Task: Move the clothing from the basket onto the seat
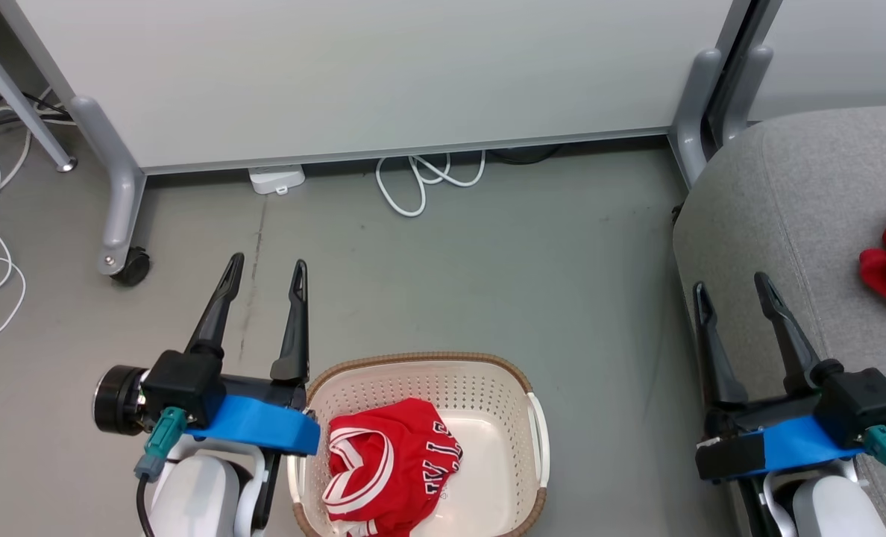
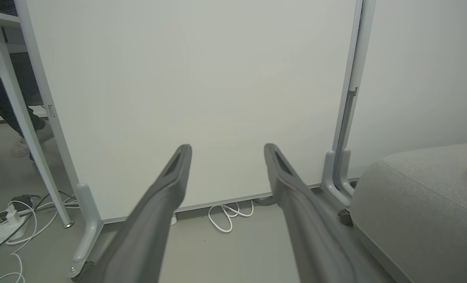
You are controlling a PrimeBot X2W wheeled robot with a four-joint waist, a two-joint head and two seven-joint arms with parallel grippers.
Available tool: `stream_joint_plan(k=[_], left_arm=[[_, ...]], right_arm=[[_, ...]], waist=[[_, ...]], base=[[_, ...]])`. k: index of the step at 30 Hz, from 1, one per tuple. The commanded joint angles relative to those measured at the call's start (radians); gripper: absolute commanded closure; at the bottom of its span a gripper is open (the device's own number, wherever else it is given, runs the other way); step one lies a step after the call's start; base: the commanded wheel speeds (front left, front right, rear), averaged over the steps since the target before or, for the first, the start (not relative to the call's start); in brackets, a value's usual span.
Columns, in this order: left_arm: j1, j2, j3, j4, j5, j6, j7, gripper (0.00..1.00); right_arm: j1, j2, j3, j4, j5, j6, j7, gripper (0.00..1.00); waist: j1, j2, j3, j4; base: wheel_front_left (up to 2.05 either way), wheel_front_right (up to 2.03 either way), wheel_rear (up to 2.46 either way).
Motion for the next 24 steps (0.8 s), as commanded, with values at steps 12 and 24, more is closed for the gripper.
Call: stream_joint_plan(k=[12, 24], left_arm=[[0.064, -0.024, 0.048, 0.023, 0.04, -0.03, -0.003, 0.0], [0.079, -0.035, 0.075, 0.014, 0.055, -0.038, -0.003, 0.0]], right_arm=[[0.055, 0.01, -0.007, 0.048, 0.007, 0.0, -0.001, 0.0], [0.061, 0.011, -0.002, 0.064, 0.019, 0.0, -0.001, 0.0]], waist=[[0.0002, -0.0001, -0.026, 0.004], [0.0002, -0.0001, -0.038, -0.003]], base=[[0.0, 0.0, 0.0], [0.0, 0.0, 0.0]])
